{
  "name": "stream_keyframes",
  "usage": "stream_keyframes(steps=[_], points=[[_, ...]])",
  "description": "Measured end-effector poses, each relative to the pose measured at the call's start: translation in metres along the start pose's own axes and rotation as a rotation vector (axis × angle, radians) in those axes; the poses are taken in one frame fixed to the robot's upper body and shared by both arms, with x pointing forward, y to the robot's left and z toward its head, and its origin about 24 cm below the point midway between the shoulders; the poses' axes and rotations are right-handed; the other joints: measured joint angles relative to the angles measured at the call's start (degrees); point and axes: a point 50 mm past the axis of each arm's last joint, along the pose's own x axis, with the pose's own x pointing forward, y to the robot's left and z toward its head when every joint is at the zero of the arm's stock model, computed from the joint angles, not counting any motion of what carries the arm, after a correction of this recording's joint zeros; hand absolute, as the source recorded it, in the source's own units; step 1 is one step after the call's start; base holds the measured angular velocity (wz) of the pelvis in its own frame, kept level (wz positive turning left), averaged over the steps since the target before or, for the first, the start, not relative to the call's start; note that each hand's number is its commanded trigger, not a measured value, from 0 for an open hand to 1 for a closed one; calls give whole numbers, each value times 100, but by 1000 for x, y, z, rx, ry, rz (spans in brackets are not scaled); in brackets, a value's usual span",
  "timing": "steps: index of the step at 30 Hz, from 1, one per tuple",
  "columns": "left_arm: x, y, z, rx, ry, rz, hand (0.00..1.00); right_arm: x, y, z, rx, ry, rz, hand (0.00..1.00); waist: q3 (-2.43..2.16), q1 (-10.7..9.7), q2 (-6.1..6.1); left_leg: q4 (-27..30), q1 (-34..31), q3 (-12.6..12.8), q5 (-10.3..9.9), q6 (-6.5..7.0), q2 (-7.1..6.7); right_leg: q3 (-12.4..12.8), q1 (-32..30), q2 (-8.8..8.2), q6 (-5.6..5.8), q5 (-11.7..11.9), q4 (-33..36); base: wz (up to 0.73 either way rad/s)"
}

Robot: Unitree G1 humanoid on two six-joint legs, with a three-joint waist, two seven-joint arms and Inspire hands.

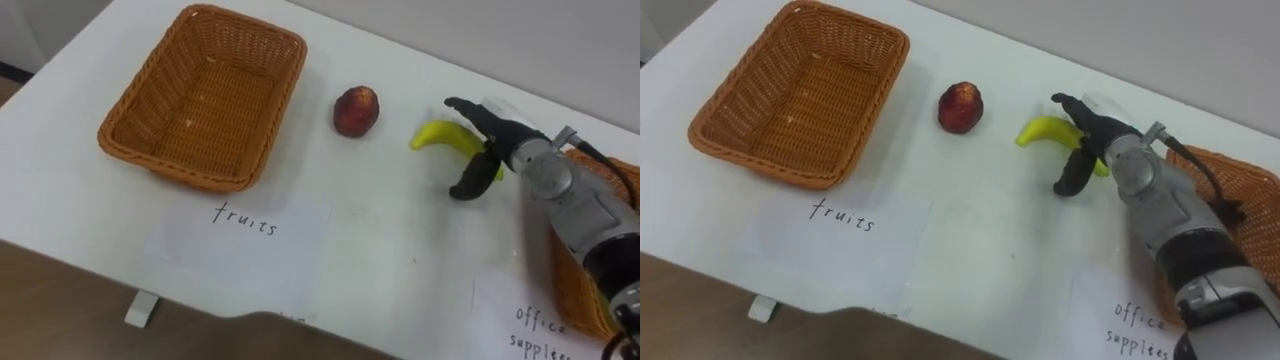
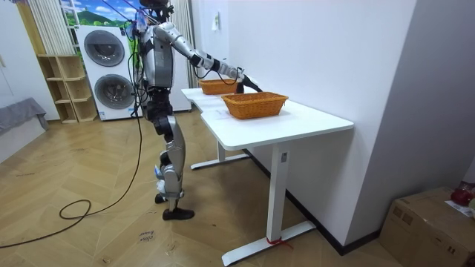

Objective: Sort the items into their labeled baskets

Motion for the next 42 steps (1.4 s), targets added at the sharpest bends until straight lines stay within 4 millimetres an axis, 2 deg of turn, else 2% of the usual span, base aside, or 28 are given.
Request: stream_keyframes(steps=[4,12,19,32,33,34,37,42], points=[[1,3,5,-2,-15,0,0,0,-3,-5,-4,22,8,0,10,103,5,-1,-15,-28,0,0,-1,-24,-1,-2,0,0,0,3],[2,6,10,1,-40,7,0,1,-8,-6,-15,26,33,0,81,148,-20,1,-49,-102,2,-3,-1,-203,-2,-5,0,0,-6,3],[5,17,13,34,-58,30,0,0,-11,-11,-57,43,82,0,77,264,-26,8,-57,-164,3,-2,-2,-292,9,-8,0,0,-4,4],[4,16,13,40,-62,28,0,-1,-9,-14,-42,49,118,0,77,286,-23,16,-56,-155,5,-1,-11,-309,20,0,0,0,-4,0],[4,16,13,40,-62,28,0,-2,-9,-14,-47,51,120,96,77,302,-22,21,-57,-156,5,-1,-11,-309,20,0,0,0,-4,0],[4,16,13,40,-64,28,0,-2,-9,-15,-50,54,123,100,77,328,-22,23,-57,-156,5,-1,-11,-310,21,0,0,0,-4,0],[4,15,15,49,-71,25,0,-4,-7,-22,-52,74,135,100,80,422,-16,37,-59,-163,5,-1,-12,-311,29,-2,0,0,-5,0],[4,14,14,55,-70,21,0,-6,-8,-27,-67,87,122,100,89,452,1,65,-74,-171,5,-1,-12,-323,33,-6,-2,1,-3,1]])
